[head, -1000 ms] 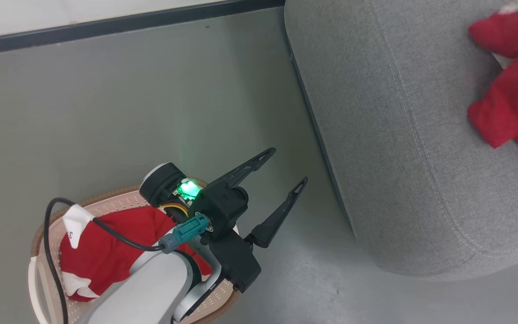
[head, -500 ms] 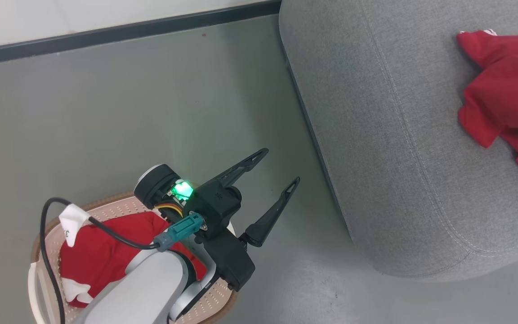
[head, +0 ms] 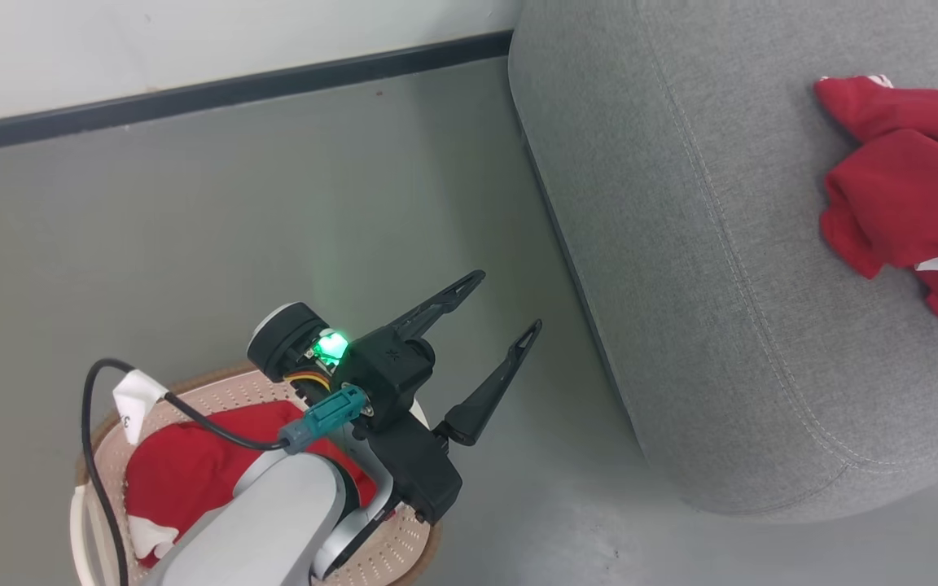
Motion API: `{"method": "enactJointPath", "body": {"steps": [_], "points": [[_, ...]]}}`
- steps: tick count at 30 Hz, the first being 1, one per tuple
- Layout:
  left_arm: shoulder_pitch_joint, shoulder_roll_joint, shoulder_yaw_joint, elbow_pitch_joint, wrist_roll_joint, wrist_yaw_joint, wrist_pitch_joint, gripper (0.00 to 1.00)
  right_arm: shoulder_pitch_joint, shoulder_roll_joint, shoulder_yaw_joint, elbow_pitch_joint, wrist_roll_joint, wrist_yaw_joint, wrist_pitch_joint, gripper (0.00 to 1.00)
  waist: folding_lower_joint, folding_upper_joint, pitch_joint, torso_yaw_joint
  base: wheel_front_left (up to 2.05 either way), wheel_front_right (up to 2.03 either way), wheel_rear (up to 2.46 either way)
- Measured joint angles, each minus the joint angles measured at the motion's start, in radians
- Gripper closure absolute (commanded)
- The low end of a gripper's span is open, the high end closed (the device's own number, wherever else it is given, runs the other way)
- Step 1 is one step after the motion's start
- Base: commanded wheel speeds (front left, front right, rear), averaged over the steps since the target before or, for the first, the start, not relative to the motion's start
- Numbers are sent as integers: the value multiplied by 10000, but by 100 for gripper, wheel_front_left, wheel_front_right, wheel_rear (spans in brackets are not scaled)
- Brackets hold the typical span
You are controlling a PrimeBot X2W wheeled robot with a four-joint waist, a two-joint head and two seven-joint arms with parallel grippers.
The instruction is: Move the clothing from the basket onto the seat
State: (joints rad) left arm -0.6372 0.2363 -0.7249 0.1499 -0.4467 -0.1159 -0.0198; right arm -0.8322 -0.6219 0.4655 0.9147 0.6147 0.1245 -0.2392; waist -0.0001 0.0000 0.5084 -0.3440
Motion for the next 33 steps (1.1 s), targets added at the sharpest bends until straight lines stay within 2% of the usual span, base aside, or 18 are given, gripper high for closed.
{"method": "enactJointPath", "body": {"steps": [7,23,33], "points": [[137,-46,77,339,-148,0,-359,0,93,-244,305,-132,-40,0,-15,0,0,-1,-536,57,0,0,0],[933,-203,320,846,-552,77,-984,0,2033,-554,493,-1024,38,0,-98,0,-1,-1,-1901,306,0,0,0],[1325,-362,368,1058,-637,194,-1279,0,2922,-685,330,-1513,663,0,-98,0,-1,-1,-2565,732,0,0,0]]}}
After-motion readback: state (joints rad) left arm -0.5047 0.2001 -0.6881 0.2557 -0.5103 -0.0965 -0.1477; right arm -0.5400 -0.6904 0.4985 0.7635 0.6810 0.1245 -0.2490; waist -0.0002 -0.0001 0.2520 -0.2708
